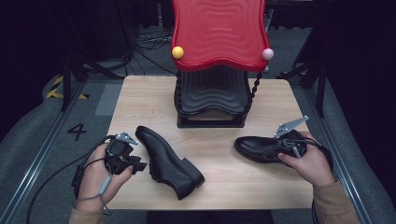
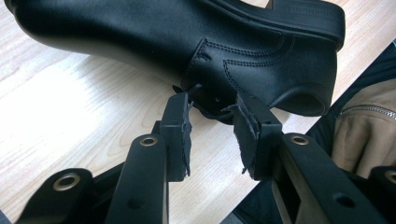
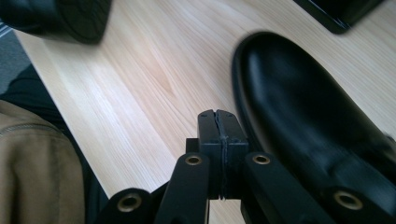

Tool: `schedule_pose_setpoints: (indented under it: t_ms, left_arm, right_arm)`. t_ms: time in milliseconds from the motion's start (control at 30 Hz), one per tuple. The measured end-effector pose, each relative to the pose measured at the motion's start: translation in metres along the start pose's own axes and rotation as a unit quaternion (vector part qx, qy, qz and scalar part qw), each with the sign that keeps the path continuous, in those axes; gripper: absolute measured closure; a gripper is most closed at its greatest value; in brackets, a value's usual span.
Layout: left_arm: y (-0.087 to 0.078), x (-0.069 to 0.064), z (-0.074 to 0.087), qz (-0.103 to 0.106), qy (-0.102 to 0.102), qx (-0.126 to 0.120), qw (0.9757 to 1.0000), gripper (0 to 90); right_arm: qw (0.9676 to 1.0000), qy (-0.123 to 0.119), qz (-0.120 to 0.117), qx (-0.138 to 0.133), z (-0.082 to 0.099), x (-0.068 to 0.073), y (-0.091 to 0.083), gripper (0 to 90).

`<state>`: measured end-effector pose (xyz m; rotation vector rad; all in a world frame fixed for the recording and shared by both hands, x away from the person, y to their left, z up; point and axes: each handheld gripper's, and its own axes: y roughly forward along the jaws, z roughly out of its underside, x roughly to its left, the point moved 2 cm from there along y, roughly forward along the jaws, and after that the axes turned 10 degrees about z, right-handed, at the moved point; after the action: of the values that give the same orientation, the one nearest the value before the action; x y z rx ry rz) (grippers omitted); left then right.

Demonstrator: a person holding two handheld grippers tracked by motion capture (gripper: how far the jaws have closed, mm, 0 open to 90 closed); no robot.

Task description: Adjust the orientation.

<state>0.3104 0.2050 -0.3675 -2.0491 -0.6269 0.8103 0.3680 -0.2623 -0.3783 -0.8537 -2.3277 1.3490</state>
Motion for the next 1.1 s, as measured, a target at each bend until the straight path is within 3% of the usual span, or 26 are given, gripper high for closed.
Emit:
schedule_pose_setpoints:
  t_ms: [333,433,533,633,900,967,1067,1100]
  left_arm:
    - [-0.001,0.001,0.008,0.008,-0.014,0.014,0.9998,62.0]
    - [-0.002,-0.001,0.007,0.011,-0.013,0.01,0.9998,61.8]
    - [0.0,0.0,0.007,0.015,-0.012,0.025,0.9995,59.4]
    - [0.002,0.002,0.006,0.022,-0.013,0.034,0.9991,59.0]
    - [0.001,0.001,0.004,0.021,-0.006,0.026,0.9994,59.2]
    - [0.001,0.0,0.003,0.021,-0.006,0.025,0.9995,57.3]
    - [0.001,0.001,0.003,0.019,-0.007,0.023,0.9995,57.5]
    - [0.002,0.001,0.003,0.019,-0.006,0.023,0.9995,57.6]
  right_arm:
    - [0.9981,-0.039,-0.047,-0.013,-0.036,0.033,0.016,90.0]
    - [0.9967,-0.066,-0.047,-0.004,-0.052,0.048,0.021,90.0]
    - [0.9949,-0.085,-0.053,0.003,-0.062,0.059,0.027,90.0]
    - [0.9935,-0.098,-0.056,0.012,-0.07,0.07,0.034,90.0]
    - [0.9893,-0.127,-0.069,0.019,-0.092,0.094,0.048,90.0]
    - [0.9874,-0.135,-0.081,0.014,-0.097,0.1,0.05,90.0]
    - [0.9823,-0.132,-0.132,-0.021,-0.105,0.105,0.05,90.0]
    - [0.9818,-0.135,-0.131,-0.026,-0.108,0.108,0.05,90.0]
